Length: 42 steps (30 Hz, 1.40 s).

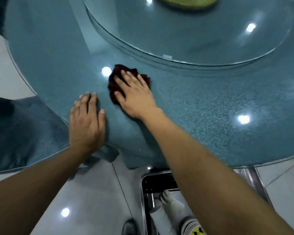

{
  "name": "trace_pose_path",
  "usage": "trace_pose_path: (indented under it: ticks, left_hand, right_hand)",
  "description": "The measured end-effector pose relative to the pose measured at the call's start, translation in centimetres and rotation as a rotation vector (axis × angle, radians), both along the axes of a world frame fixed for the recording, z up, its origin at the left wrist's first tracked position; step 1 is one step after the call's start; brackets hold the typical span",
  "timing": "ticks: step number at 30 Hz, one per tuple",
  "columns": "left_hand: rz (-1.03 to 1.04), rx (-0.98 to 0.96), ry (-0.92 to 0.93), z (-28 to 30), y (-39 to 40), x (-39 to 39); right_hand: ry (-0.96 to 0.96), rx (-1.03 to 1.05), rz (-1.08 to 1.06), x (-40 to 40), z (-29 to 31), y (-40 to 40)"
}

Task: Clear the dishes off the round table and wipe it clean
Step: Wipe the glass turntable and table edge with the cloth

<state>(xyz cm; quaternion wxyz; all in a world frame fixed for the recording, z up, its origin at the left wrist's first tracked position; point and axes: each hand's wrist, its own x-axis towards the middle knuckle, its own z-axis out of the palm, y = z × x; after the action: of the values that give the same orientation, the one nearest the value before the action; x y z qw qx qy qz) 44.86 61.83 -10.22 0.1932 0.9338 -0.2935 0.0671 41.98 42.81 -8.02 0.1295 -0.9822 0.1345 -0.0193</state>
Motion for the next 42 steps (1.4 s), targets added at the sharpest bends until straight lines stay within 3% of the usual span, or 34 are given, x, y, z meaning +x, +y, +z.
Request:
trace_pose_path:
  ticks: [6, 9, 11, 16, 19, 24, 27, 29, 33, 35, 38, 42]
  left_hand:
    - [0.016, 0.056, 0.005, -0.2, 0.0, 0.2]
    - [0.020, 0.064, 0.015, -0.2, 0.0, 0.4]
    - [0.014, 0.070, 0.008, -0.2, 0.0, 0.4]
    - [0.010, 0.051, -0.012, -0.2, 0.1, 0.3]
    - [0.018, 0.057, 0.004, -0.1, 0.0, 0.3]
    - [0.018, 0.058, 0.034, 0.2, -0.1, 0.1]
    - [0.017, 0.058, 0.051, 0.0, 0.2, 0.2]
    - [0.018, 0.068, 0.060, -0.1, 0.2, 0.2]
    - [-0.018, 0.041, 0.127, 0.4, 0.2, 0.5]
    - [-0.143, -0.071, 0.184, 0.9, 1.7, 0.9]
    - [-0.393, -0.128, 0.109, 0.8, 6.3, 0.8]
    - [-0.432, -0.129, 0.078, 1.3, 11.1, 1.3]
  right_hand:
    - [0.010, -0.001, -0.547, -15.9, 0.0, -13.8]
    - [0.022, 0.004, -0.696, -17.4, 0.2, -14.6]
    - [-0.012, -0.010, -0.653, -15.1, 0.0, -11.4]
    - [-0.101, -0.004, -0.173, -5.8, -1.2, 4.9]
    - [-0.066, 0.053, -0.066, -6.3, -0.7, 6.1]
    - [-0.018, 0.069, -0.462, -17.9, -0.3, -7.1]
    - [-0.042, 0.185, -0.665, -24.9, 0.6, -12.5]
    - [-0.092, 0.236, -0.757, -25.3, 0.6, -11.4]
    - [-0.178, 0.138, -0.809, -22.3, 0.1, -6.1]
    - [-0.137, 0.043, -0.812, -21.8, -0.5, -4.0]
    - [-0.060, -0.066, -0.825, -20.9, -1.1, -0.5]
    - [-0.063, -0.114, -0.789, -16.2, -1.4, 7.1]
